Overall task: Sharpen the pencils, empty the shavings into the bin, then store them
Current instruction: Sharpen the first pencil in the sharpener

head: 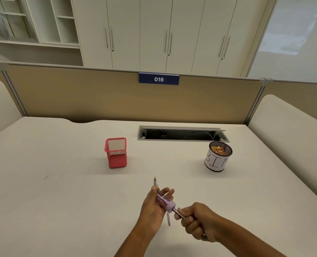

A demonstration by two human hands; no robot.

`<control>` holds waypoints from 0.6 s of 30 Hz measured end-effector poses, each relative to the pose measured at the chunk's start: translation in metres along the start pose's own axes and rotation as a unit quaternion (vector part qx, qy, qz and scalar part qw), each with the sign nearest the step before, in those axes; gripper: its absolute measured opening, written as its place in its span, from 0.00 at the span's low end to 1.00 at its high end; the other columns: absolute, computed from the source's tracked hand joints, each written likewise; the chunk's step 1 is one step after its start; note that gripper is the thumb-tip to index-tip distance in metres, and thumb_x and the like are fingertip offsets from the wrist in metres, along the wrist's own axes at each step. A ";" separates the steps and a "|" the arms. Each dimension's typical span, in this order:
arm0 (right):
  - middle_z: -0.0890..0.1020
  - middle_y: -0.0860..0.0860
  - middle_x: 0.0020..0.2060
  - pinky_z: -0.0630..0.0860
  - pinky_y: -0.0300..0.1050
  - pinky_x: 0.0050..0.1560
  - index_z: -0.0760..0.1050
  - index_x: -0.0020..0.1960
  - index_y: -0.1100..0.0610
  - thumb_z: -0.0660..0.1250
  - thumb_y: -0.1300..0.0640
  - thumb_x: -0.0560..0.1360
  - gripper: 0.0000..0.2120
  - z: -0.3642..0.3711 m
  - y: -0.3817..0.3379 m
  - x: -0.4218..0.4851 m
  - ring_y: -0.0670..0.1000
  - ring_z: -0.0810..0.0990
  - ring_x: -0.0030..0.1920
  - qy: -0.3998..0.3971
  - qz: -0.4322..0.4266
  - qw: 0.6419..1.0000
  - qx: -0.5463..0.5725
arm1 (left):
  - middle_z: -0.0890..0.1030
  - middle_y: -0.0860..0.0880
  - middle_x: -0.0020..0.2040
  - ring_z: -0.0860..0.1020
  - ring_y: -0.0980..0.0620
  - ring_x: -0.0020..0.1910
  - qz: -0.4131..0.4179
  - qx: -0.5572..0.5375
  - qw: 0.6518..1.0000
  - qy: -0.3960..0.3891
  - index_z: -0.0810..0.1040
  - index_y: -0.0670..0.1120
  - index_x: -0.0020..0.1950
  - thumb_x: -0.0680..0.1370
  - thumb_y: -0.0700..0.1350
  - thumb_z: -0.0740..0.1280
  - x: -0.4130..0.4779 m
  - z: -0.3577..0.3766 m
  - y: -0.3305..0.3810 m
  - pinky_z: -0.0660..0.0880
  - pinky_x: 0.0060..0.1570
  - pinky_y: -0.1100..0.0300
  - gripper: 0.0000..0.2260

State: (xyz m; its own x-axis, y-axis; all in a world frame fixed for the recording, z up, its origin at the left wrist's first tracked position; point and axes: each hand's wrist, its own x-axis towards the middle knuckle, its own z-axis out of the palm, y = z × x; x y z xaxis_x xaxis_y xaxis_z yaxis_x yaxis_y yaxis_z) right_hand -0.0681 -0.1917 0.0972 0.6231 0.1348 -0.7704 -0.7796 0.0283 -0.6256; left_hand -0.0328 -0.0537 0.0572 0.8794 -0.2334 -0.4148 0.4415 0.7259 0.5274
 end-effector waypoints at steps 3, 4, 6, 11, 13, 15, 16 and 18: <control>0.65 0.48 0.19 0.54 0.31 0.13 0.72 0.37 0.61 0.52 0.59 0.81 0.17 -0.001 0.000 -0.002 0.43 0.58 0.15 -0.050 0.035 0.996 0.067 | 0.79 0.41 0.42 0.83 0.45 0.38 -0.006 -0.001 1.000 -0.006 0.72 0.39 0.45 0.81 0.45 0.53 0.000 -0.002 0.000 0.78 0.36 0.54 0.13; 0.68 0.49 0.20 0.56 0.31 0.14 0.73 0.39 0.60 0.53 0.58 0.80 0.16 0.003 -0.002 -0.003 0.43 0.59 0.16 -0.033 0.013 0.999 0.015 | 0.79 0.41 0.41 0.84 0.46 0.35 -0.005 -0.012 1.000 -0.003 0.72 0.40 0.44 0.81 0.45 0.54 0.001 -0.002 0.000 0.76 0.39 0.52 0.13; 0.74 0.49 0.26 0.62 0.32 0.21 0.73 0.41 0.58 0.58 0.53 0.79 0.12 0.010 -0.003 -0.006 0.43 0.65 0.21 0.041 -0.076 0.983 -0.159 | 0.80 0.41 0.38 0.84 0.45 0.33 -0.005 -0.038 0.999 0.011 0.72 0.40 0.42 0.81 0.44 0.54 0.004 -0.002 -0.002 0.74 0.42 0.51 0.13; 0.79 0.50 0.43 0.64 0.37 0.36 0.74 0.53 0.55 0.68 0.53 0.73 0.11 0.010 0.003 -0.013 0.50 0.78 0.41 0.242 -0.327 0.708 -0.577 | 0.79 0.41 0.41 0.76 0.40 0.45 -0.018 -0.109 0.993 0.035 0.71 0.40 0.41 0.81 0.44 0.53 0.005 -0.008 -0.004 0.79 0.30 0.52 0.14; 0.80 0.49 0.31 0.57 0.35 0.28 0.79 0.38 0.54 0.81 0.54 0.56 0.15 0.008 0.011 -0.010 0.48 0.78 0.28 0.292 -0.353 0.552 -0.697 | 0.77 0.41 0.45 0.75 0.40 0.46 -0.027 -0.119 0.992 0.036 0.71 0.39 0.42 0.81 0.44 0.52 0.004 -0.007 -0.004 0.79 0.36 0.49 0.13; 0.76 0.49 0.21 0.51 0.36 0.24 0.77 0.27 0.54 0.82 0.56 0.43 0.18 0.013 0.013 -0.010 0.46 0.72 0.19 0.325 -0.366 0.493 -0.719 | 0.76 0.40 0.45 0.76 0.40 0.45 -0.029 -0.121 0.992 0.036 0.71 0.39 0.43 0.81 0.45 0.52 0.004 -0.004 -0.004 0.78 0.42 0.47 0.13; 0.76 0.50 0.23 0.51 0.37 0.24 0.79 0.29 0.54 0.82 0.57 0.47 0.15 0.014 0.012 -0.010 0.47 0.73 0.20 0.308 -0.366 0.483 -0.733 | 0.76 0.40 0.44 0.77 0.40 0.44 -0.025 -0.119 0.992 0.034 0.70 0.40 0.42 0.81 0.45 0.52 0.004 -0.002 -0.003 0.79 0.38 0.49 0.14; 0.78 0.52 0.31 0.57 0.38 0.27 0.80 0.41 0.57 0.70 0.59 0.68 0.03 0.016 0.008 -0.012 0.52 0.76 0.30 0.250 -0.325 0.630 -0.660 | 0.76 0.40 0.43 0.79 0.42 0.41 -0.013 -0.097 0.995 0.028 0.70 0.40 0.41 0.81 0.45 0.52 0.006 0.000 -0.002 0.79 0.35 0.50 0.14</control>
State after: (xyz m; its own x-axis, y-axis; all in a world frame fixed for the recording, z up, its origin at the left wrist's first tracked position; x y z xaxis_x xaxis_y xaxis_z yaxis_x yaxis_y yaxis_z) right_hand -0.0829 -0.1775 0.1031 0.9829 0.1810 -0.0343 0.1751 -0.9757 -0.1320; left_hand -0.0289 -0.0569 0.0536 0.8543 -0.2221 -0.4700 0.4171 0.8325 0.3647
